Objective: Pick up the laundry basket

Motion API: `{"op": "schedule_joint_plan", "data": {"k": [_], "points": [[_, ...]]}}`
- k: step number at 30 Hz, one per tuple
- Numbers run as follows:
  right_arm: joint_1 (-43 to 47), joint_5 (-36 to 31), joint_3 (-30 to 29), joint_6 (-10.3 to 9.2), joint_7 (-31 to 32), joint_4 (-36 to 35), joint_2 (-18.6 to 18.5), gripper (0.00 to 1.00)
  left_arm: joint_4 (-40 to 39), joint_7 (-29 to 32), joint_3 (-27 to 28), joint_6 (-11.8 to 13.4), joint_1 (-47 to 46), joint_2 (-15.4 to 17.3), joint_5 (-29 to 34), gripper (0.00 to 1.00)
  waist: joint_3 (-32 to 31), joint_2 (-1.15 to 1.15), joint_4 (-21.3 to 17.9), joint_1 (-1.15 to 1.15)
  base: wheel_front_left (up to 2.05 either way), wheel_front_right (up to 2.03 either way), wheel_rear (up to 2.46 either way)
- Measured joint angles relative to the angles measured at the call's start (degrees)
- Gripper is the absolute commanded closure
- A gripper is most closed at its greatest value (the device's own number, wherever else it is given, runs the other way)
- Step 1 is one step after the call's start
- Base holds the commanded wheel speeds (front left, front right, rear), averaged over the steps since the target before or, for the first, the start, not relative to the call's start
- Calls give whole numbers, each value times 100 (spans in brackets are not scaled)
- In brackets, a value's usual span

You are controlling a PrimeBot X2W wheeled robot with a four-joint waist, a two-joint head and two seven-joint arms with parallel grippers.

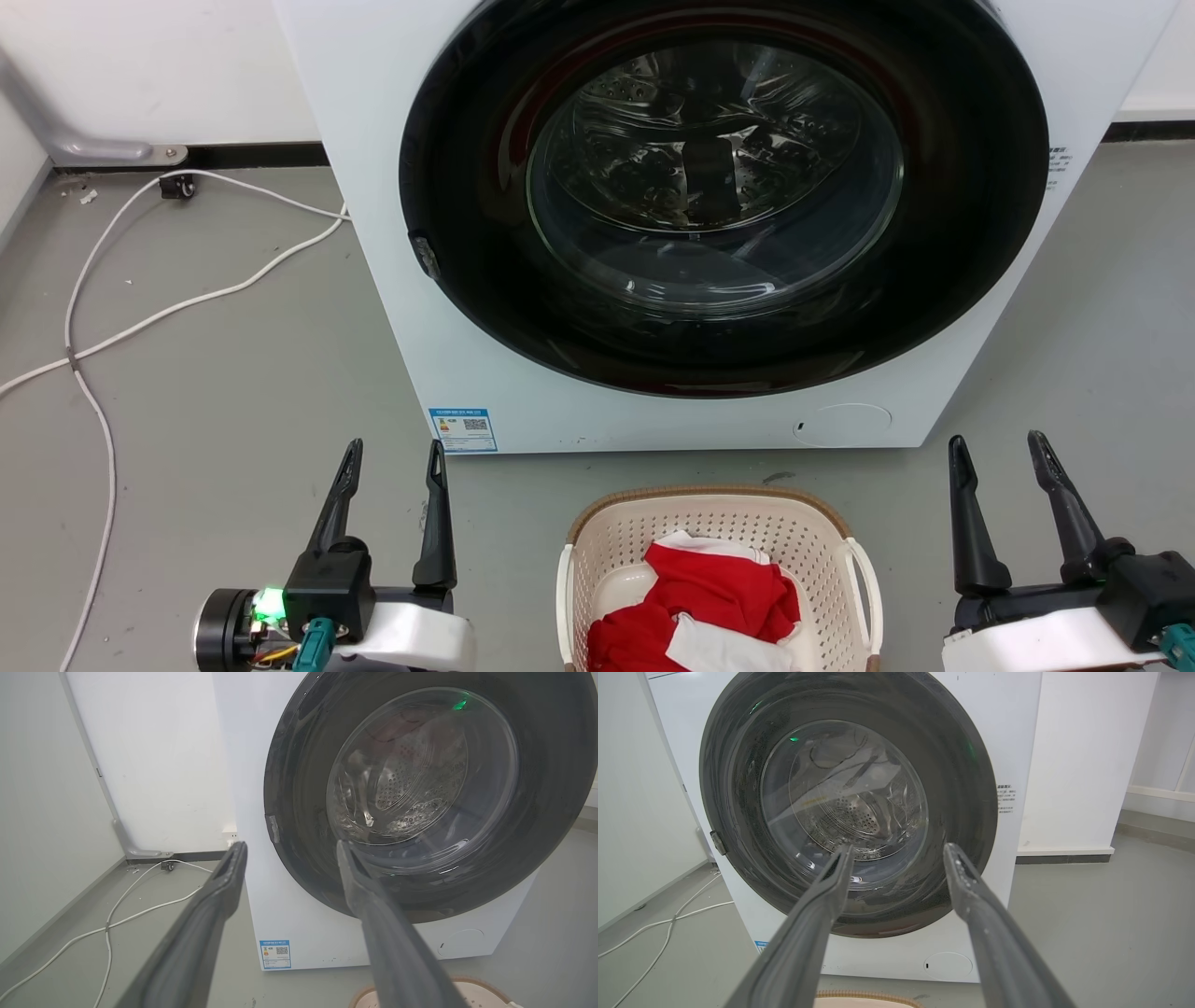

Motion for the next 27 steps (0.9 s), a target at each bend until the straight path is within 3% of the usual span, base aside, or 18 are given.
{"op": "schedule_joint_plan", "data": {"k": [14, 27], "points": [[1, -44, 5, 0, 0, -3, -1, 0, 65, 0, -24, 18, -4, -3, -62, 0, 26, 0, -16, 0, 0, 0, 0], [-641, -715, -326, 0, 0, 776, -4, 0, 1161, -1, -431, -325, -874, -5, -248, 0, 696, 0, -66, 0, 0, 0, 0]]}}
